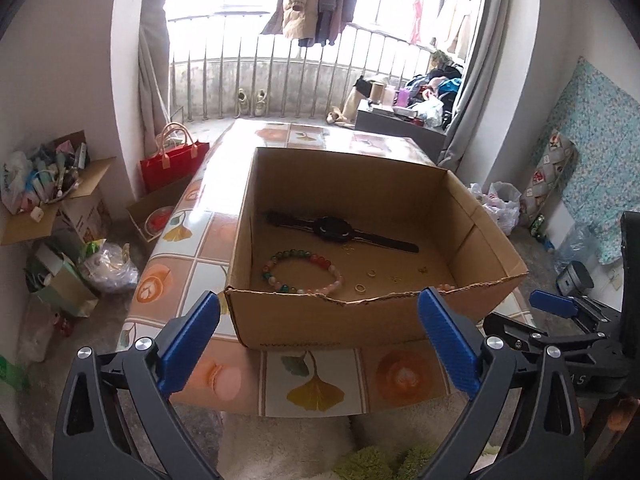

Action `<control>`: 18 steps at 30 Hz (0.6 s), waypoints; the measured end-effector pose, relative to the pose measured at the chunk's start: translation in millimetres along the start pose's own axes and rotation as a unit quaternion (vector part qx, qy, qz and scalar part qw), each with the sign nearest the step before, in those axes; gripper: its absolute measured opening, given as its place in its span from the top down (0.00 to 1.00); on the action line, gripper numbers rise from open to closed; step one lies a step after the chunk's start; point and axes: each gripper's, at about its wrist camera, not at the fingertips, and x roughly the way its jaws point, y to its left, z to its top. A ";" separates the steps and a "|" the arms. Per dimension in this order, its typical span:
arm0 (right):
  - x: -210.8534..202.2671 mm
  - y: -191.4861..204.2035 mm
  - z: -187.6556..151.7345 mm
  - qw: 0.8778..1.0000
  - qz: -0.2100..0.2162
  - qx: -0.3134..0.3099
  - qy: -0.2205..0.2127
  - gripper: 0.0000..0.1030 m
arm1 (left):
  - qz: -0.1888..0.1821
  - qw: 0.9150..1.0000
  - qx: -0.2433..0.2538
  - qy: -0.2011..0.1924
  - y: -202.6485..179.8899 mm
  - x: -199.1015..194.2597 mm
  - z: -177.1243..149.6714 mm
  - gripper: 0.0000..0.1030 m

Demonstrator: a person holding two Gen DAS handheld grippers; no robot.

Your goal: Organize jewelry

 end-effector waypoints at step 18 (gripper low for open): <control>20.4 11.7 12.8 0.998 -0.011 -0.006 0.054 0.10 | 0.059 0.993 -0.033 0.092 -3.2 28.4 16.8 0.06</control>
